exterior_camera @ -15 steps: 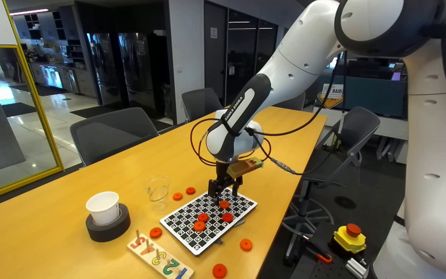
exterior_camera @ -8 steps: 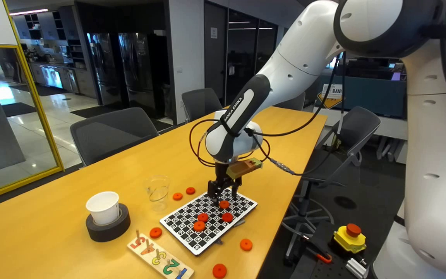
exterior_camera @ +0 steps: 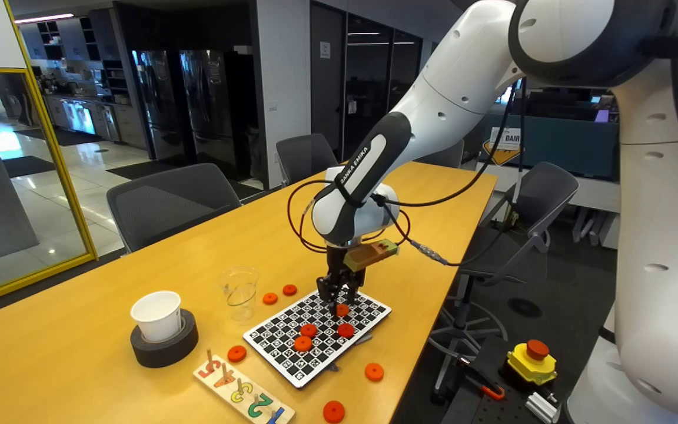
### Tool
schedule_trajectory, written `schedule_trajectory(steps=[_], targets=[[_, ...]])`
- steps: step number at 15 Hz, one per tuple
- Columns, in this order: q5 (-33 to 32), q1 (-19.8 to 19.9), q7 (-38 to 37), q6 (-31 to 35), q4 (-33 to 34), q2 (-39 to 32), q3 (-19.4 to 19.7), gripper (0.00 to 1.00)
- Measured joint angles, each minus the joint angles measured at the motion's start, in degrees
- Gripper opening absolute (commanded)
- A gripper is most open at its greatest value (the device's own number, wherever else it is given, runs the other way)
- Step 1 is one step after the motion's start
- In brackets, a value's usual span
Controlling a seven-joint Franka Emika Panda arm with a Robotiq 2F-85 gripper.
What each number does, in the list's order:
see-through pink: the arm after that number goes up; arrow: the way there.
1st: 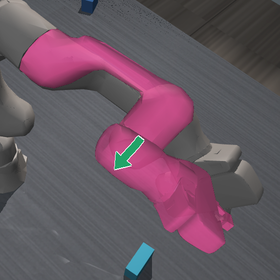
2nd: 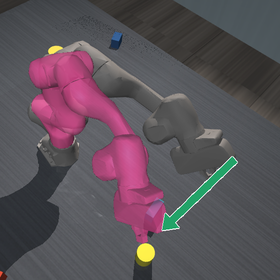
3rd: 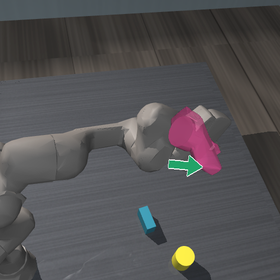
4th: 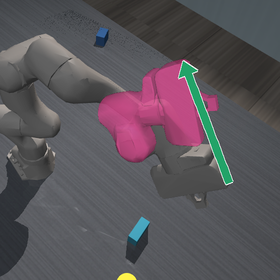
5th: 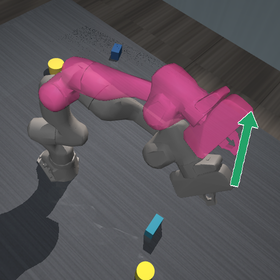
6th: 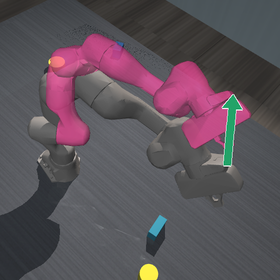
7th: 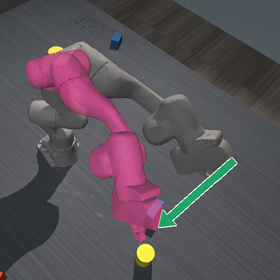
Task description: Pick up all the orange objects from the checkers board and the table, and put them in two cups
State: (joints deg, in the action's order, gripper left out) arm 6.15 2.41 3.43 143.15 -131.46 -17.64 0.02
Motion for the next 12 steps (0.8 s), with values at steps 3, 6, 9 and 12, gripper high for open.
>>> schedule_trajectory(steps=[3, 6, 9, 12], targets=[[-0.24, -0.05, -0.02, -0.05, 0.01, 0.34, 0.02, 0.22], [-0.54, -0.38, -0.07, -0.13, 0.04, 0.35, 0.01, 0.22], [-3.45, -1.12, -1.87, -0.97, 0.74, 0.73, 0.16, 0.22], [-8.03, -2.65, -5.16, -3.1, 2.72, 2.45, 0.32, 0.22]])
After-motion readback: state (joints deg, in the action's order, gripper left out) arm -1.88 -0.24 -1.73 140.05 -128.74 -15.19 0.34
